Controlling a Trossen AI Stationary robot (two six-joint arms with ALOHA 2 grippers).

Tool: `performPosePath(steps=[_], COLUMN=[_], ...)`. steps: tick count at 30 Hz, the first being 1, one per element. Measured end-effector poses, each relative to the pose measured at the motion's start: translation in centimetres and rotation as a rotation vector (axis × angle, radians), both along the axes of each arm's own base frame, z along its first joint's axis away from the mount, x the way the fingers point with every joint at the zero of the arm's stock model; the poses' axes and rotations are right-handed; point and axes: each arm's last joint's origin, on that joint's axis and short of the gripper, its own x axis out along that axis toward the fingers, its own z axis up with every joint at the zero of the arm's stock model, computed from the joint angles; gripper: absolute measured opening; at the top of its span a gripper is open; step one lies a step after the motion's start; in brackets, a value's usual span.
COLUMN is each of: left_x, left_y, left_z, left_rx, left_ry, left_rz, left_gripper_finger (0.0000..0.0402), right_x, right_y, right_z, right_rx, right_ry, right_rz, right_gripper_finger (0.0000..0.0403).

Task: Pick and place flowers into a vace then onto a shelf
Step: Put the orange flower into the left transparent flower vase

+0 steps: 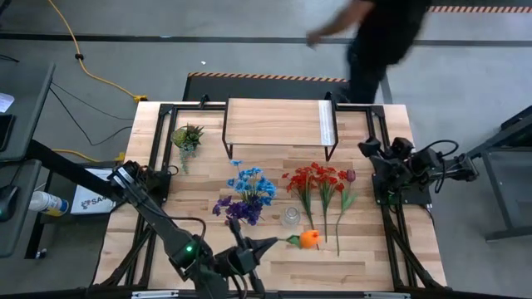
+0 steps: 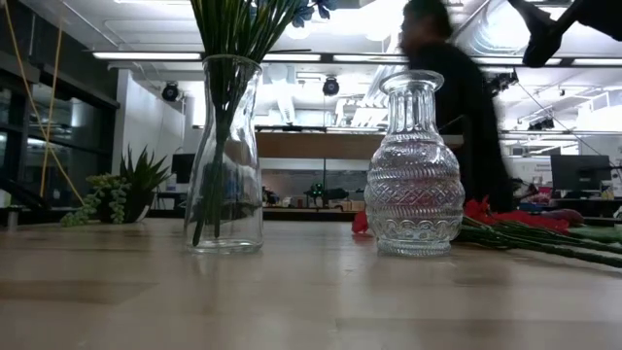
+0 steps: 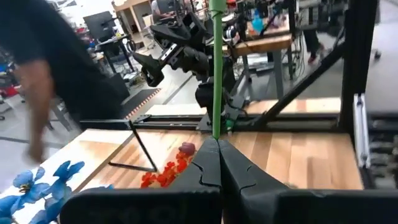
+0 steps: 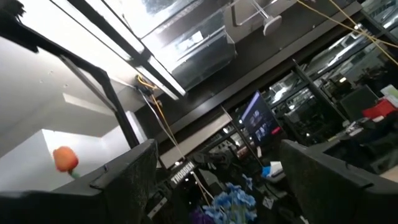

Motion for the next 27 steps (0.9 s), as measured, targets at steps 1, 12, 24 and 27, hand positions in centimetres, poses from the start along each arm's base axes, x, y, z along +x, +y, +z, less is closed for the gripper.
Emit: performPosePath(steps=[1, 12, 24, 27], left_x=[0.0, 0.1, 0.8, 0.9], left_y=[0.0, 1.7, 3.3, 3.7], left_z=[-0.1, -2.1, -2.5, -3.1], left_rx=[0.014, 0.138, 0.168, 0.162], left_ry=[0.014, 0.203, 0.249, 0.251], left_rz=[0.0, 0.008, 0.054, 0.074], left_gripper_finger=[0.002, 0.002, 0.002, 0.002], right_x=[0.0, 0.3, 0.5, 0.5], right_y=[0.0, 0.0, 0.1, 0.1], right_z=[-0.1, -0.4, -0.8, -0.8], right_rx=[-0.002, -0.008, -0.038, -0.037], right_ry=[0.008, 0.045, 0.102, 0.102], right_rz=[0.0, 0.0, -0.017, -0.018], right_gripper_finger=[0.0328, 0.0328, 0.0328, 0.0328])
